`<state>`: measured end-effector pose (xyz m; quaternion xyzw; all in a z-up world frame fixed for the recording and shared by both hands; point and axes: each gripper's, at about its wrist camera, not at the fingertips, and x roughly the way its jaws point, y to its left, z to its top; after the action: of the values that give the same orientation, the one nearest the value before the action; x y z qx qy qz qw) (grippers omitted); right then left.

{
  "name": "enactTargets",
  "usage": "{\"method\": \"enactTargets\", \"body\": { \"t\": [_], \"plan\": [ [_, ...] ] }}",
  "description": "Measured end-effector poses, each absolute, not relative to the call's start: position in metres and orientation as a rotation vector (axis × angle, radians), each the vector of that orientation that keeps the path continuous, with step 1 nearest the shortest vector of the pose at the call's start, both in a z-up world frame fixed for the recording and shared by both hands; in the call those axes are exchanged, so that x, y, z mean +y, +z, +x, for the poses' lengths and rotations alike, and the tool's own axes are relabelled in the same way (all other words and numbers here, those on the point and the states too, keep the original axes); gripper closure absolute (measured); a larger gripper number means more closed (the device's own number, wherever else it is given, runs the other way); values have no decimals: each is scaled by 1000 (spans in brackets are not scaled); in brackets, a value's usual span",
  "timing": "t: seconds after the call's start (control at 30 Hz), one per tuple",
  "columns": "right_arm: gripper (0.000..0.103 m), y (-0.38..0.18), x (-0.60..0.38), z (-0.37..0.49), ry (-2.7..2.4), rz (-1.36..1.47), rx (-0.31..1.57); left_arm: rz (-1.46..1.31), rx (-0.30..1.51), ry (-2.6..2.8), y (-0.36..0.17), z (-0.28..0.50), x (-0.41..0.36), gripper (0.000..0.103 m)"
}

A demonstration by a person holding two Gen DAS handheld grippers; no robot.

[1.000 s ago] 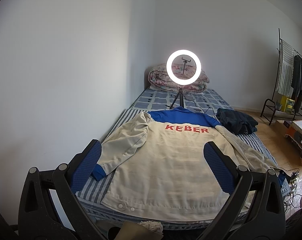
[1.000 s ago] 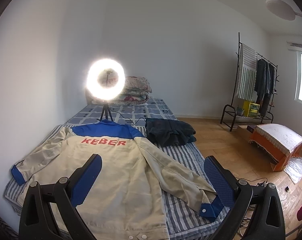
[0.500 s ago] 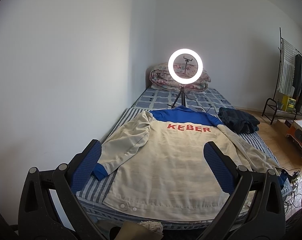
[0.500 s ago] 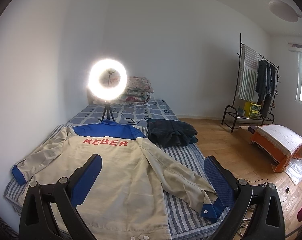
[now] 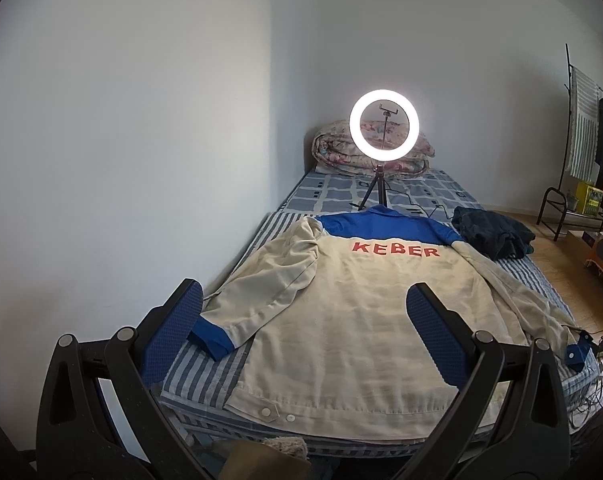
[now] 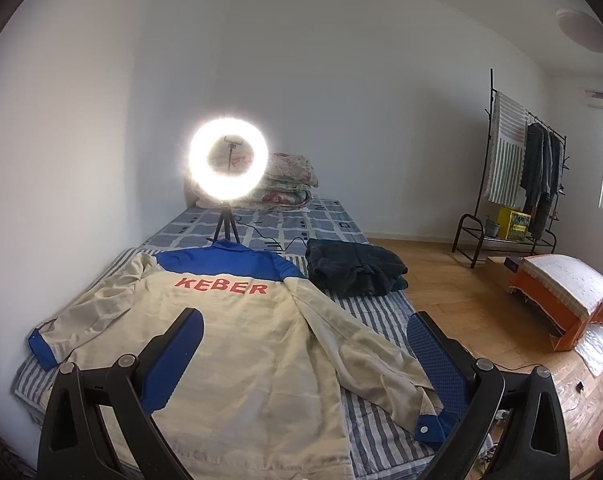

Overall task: Fold large clothes
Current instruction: 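Lower the right gripper onto the blue-cuffed sleeve and close on it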

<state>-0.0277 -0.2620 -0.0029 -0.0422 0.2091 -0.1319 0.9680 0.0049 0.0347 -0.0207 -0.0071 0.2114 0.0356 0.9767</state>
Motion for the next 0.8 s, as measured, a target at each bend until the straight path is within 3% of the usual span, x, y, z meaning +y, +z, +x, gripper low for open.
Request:
{"method": "enactTargets", "body": {
  "t": [0.6,0.8],
  "plan": [
    [0,-34,-184,48,12,-182,397,-37,516,178,-74,25,93,0],
    [0,-48,-145,98,190,-151,473,-42,530,227,-92,21,117,0]
  ]
}}
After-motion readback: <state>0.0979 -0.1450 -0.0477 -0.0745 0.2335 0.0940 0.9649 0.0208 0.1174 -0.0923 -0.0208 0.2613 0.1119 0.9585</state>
